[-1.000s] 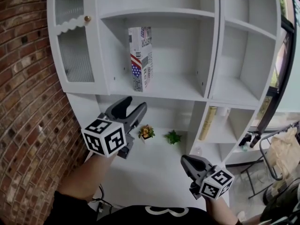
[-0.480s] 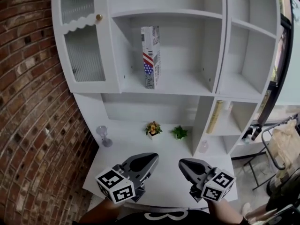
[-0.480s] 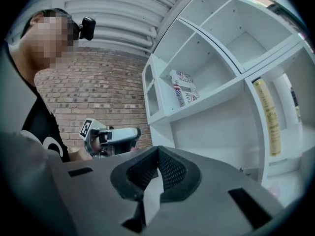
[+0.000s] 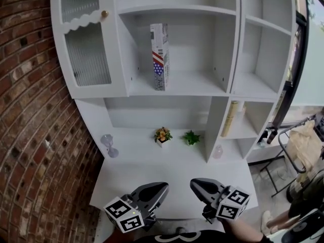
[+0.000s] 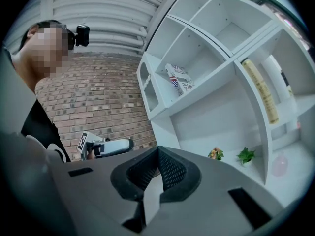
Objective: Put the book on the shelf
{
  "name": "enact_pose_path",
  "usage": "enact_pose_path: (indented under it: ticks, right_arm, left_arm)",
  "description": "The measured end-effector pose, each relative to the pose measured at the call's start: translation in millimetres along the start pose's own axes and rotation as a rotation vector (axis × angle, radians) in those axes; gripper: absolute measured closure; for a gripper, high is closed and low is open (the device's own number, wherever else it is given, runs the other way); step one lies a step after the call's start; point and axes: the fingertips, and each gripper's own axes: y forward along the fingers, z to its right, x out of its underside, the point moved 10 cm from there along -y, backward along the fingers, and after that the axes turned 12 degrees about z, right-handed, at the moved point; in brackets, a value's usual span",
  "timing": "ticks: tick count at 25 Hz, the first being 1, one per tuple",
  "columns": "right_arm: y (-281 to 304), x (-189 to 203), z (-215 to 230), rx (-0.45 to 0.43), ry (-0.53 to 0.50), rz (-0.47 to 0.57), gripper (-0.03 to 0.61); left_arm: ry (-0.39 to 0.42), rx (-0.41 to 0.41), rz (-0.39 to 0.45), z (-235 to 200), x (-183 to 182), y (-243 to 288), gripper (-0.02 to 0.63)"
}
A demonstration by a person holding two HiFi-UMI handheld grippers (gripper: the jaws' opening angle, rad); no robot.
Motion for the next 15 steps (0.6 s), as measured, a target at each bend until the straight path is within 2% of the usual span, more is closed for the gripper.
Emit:
enact_pose_path:
  ticks: [3,8,11,15]
  right_arm:
    - [-5,8,-2,0.019,0.023,-0.008,0.569]
    - [-13,11,-15,0.004,-0.021,-0.022,0.569]
    - [-16,8,-19,-0.004,0.01,0.001,0.569]
    - [-21,8,-26,0.007,-0.001,-0.005,0.569]
  left_arm:
    - [-0.019,0.007,-0.011,3,6,-5,0.611]
    - [-0.043,0.009,-0.029,6,13,-10,0.61]
    - [-0.056,0.007,-0.038,7,14,-12,0.609]
    - [-0.069,0.013,-0.044,14,13,-15,0.611]
